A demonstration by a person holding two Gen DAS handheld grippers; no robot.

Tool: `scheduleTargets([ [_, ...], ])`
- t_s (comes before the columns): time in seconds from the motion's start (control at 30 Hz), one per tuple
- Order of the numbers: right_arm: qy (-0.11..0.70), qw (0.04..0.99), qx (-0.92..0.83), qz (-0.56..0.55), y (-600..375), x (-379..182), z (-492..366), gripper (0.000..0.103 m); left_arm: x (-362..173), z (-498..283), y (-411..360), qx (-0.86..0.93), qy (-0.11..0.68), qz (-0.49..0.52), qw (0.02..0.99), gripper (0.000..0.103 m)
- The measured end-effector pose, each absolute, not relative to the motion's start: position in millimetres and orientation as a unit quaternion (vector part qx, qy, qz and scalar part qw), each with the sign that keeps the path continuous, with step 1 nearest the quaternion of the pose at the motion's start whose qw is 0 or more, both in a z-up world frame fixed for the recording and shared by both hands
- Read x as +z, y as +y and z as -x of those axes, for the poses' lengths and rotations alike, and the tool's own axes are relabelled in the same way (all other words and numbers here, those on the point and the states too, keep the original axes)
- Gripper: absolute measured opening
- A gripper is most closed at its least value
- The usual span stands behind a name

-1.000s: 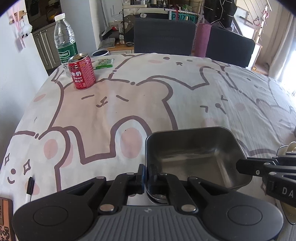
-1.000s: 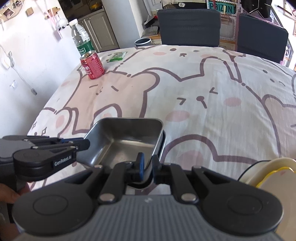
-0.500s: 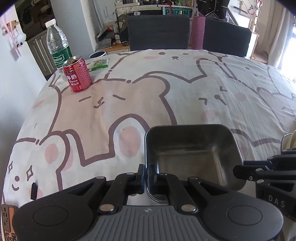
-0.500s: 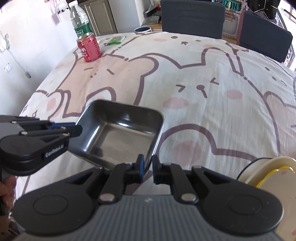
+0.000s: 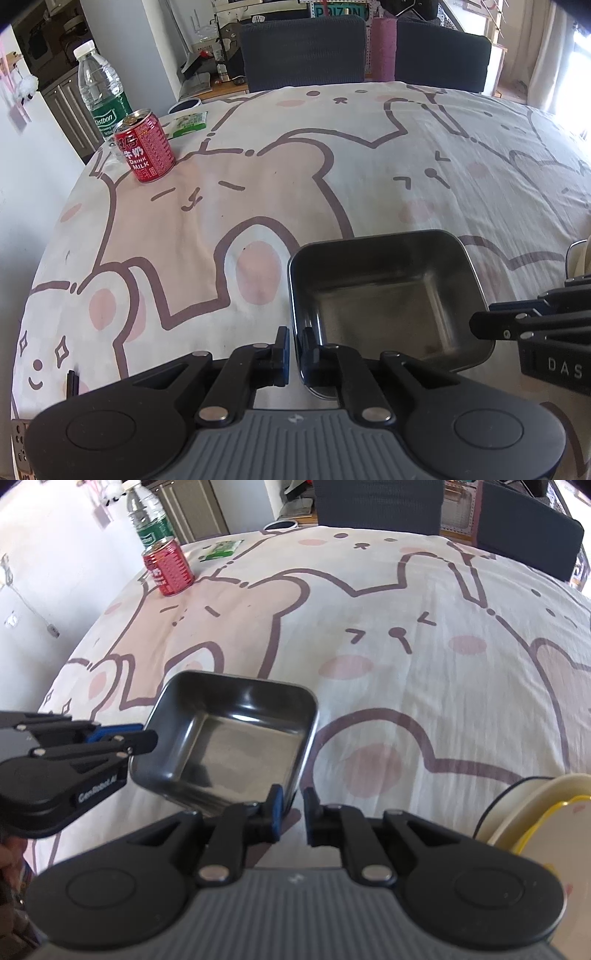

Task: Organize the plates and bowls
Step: 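Carry the steel square dish with both grippers toward the stacked bowls, then lower the steel square dish onto the table and open both grippers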

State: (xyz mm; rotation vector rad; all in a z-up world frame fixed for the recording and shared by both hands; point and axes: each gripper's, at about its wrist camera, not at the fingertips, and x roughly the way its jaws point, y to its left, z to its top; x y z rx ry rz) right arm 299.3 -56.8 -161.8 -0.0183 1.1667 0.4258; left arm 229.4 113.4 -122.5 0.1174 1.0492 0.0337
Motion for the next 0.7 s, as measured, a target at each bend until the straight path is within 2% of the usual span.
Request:
scheduleTargets([
  [0.17, 0.548, 0.813, 0.198, -0.010, -60.1, -163.8, -301.2, 0.013, -122.4, -229.3, 114.8, 0.014, 0.504, -0.052, 0.862, 0.011],
  [0.27, 0.545, 0.814, 0.198, -0.017, -61.2, -163.9, -300.9, 0.014, -123.4, -228.8, 117.5, 0.016, 0.509, -0.045, 0.859, 0.024],
  [0.33, 0.544, 0.815, 0.197, -0.026, -63.6, -164.4, -301.5, 0.015, -123.8, -227.8, 119.0, 0.018, 0.511, -0.042, 0.858, 0.028],
  [0.43, 0.544, 0.815, 0.196, -0.035, -65.9, -165.2, -302.5, 0.020, -121.7, -226.7, 120.4, 0.018, 0.509, -0.035, 0.860, 0.036],
  [0.5, 0.542, 0.815, 0.199, -0.037, -65.9, -165.0, -302.4, 0.024, -118.9, -225.4, 120.9, 0.011, 0.505, -0.028, 0.863, 0.046],
  [0.53, 0.542, 0.815, 0.200, -0.040, -65.9, -164.6, -302.0, 0.031, -117.7, -224.9, 121.2, 0.007, 0.502, -0.025, 0.864, 0.049],
  [0.6, 0.538, 0.817, 0.203, -0.041, -66.3, -163.5, -301.3, 0.045, -115.8, -223.8, 121.5, 0.002, 0.500, -0.019, 0.866, 0.065],
  [0.67, 0.529, 0.824, 0.200, -0.031, -65.6, -161.3, -299.9, 0.067, -114.6, -222.8, 121.5, 0.003, 0.498, -0.019, 0.867, 0.075],
  [0.7, 0.524, 0.829, 0.196, -0.026, -65.3, -160.4, -299.4, 0.070, -114.0, -222.4, 121.9, 0.004, 0.497, -0.022, 0.868, 0.079],
])
